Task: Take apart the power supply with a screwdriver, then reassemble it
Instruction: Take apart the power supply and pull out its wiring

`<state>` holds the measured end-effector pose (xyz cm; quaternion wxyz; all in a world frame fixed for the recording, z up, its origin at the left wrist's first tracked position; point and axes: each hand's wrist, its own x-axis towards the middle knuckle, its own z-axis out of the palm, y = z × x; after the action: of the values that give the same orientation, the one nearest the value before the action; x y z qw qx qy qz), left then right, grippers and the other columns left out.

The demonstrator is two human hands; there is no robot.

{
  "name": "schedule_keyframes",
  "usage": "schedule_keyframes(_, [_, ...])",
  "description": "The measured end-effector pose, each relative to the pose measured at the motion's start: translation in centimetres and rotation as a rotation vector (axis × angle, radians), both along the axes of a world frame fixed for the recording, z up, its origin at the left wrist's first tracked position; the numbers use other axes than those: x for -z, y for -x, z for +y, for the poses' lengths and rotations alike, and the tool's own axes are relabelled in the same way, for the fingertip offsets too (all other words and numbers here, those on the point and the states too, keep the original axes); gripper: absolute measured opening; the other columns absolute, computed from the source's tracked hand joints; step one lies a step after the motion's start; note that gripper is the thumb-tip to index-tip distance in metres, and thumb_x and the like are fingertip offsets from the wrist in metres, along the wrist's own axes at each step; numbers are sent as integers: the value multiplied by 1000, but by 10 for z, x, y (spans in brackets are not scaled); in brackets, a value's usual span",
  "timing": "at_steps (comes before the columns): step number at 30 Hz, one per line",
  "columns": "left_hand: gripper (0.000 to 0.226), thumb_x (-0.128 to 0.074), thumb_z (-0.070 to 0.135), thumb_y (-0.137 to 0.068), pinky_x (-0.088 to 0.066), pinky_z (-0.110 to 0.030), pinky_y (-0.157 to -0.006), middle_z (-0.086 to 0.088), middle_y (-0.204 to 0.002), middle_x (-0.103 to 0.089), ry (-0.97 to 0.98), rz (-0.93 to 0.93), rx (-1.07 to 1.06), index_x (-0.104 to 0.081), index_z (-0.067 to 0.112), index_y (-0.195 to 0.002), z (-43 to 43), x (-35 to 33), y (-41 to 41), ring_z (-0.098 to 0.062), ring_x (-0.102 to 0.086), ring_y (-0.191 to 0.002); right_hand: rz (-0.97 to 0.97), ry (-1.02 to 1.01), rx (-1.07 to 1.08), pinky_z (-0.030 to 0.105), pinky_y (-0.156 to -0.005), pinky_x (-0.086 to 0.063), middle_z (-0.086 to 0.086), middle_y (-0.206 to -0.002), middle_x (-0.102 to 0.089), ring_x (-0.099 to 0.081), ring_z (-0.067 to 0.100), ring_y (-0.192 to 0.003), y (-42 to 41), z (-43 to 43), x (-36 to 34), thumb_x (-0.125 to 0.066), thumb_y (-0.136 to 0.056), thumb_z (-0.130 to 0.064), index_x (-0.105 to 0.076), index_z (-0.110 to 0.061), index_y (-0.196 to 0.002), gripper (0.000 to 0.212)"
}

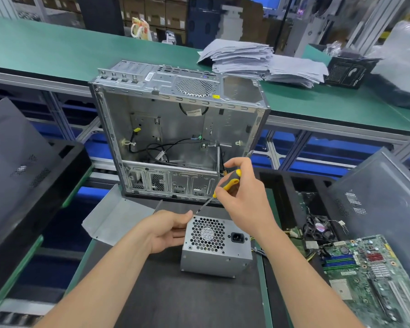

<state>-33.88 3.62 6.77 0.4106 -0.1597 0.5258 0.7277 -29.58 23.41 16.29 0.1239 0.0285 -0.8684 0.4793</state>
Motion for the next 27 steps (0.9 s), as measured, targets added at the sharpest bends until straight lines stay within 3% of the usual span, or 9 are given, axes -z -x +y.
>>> schedule_keyframes(5, [27, -69, 17, -96, -62, -43, -85, -21, -116, -75, -58, 9, 20, -70, -3, -115, -5, -1, -2, -31, -76, -104, -2, -35, -45, 16, -63, -51, -8, -88, -69, -65, 8, -76, 1, -6, -2, -70, -91, -6, -43, -34, -118, 48])
schedule_keyframes(9, [31, -50, 3, -105, -59, -44, -96, -21, -129, -70, -154, 56, 71, -65, -1, -131, -10, 4, -6, -32, -70, -119, 1, -27, -35, 16, -63, -51, -7, -87, -69, -65, 8, -75, 2, -7, -2, -70, -90, -6, -43, -35, -118, 48])
schedule_keyframes(19, [34, -51, 0, -103, -46, -47, -115, -22, -136, -66, -137, 200, 191, -63, -5, -135, -18, 4, -6, -33, -61, -132, -5, -79, -68, 15, -61, -48, -10, -84, -67, -63, 8, -71, 4, -8, 0, -70, -88, -9, -41, -40, -117, 52])
schedule_keyframes(27, [32, -52, -3, -102, -47, -49, -113, -23, -132, -68, -118, 180, 180, -65, -7, -131, -15, 0, -4, -34, -63, -129, -3, -108, -104, 15, -61, -48, -13, -87, -65, -62, 10, -71, 6, -13, 4, -69, -89, -10, -39, -41, -118, 52])
